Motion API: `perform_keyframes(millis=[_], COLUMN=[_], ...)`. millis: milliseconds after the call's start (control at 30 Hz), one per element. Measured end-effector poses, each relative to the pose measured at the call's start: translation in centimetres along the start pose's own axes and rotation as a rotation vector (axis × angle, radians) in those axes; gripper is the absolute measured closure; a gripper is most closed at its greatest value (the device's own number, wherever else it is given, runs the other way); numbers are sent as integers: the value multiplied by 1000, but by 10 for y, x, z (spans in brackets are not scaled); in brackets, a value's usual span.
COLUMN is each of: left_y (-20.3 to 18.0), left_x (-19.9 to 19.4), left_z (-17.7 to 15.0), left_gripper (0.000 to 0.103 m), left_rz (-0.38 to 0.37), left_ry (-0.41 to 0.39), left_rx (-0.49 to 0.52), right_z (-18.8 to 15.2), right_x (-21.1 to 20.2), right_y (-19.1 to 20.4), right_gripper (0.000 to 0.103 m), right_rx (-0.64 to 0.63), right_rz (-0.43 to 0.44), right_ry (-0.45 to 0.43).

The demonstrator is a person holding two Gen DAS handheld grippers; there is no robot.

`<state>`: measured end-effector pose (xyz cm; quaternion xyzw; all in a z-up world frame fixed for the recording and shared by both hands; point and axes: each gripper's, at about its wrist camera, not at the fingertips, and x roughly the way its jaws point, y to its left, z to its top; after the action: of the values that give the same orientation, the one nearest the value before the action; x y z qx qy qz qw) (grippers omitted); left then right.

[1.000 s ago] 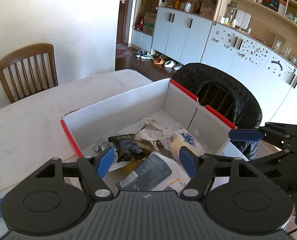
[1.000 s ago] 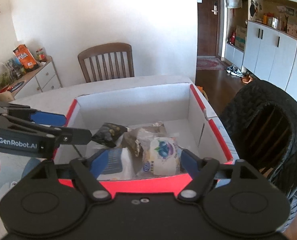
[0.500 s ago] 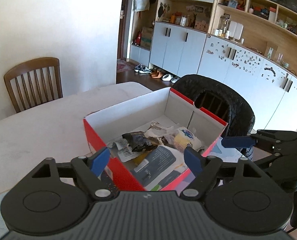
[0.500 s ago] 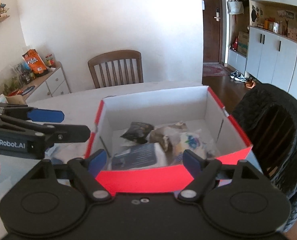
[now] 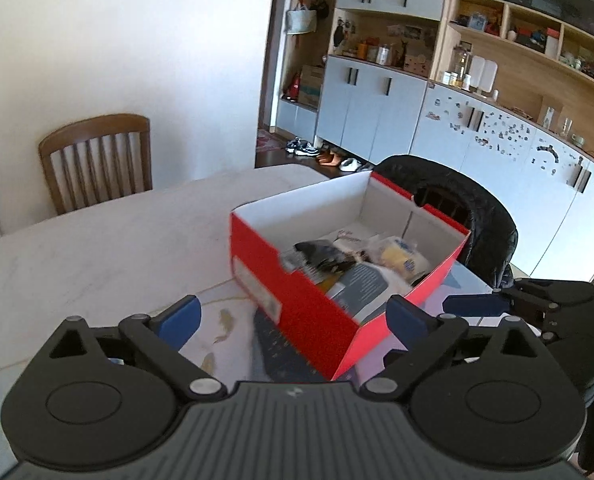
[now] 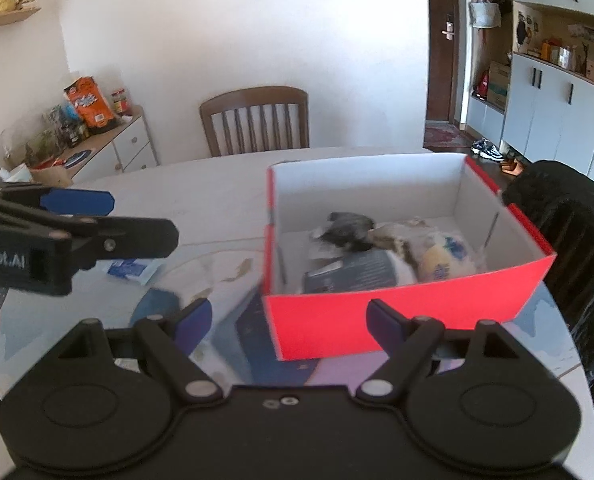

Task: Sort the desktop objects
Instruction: 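Withdraw both tools from the red box back toward the table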

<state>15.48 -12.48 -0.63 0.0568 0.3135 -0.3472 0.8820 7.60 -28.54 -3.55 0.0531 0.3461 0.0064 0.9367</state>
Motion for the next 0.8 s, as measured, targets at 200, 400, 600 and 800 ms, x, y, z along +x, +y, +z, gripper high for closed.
perform_keyframes(millis=[200,400,600,800], left_y=[30,62,95,124], left_x=[-19,-36,-43,-38], left_z=[-18,-32,-47,-59], left_gripper=[0,0,0,0], left_rz=[38,63,93,120], left_ry=[-8,-5,15,45], left_rx=[-28,-69,-106,-137], right_z=[-7,-13,-17,-20], right_x=[5,13,25,39], right_y=[34,67,97,123], right_gripper=[19,19,19,19], right_rx=[-11,-45,-87,-116], right_rz=[15,28,45,70], right_ry=[15,28,44,63])
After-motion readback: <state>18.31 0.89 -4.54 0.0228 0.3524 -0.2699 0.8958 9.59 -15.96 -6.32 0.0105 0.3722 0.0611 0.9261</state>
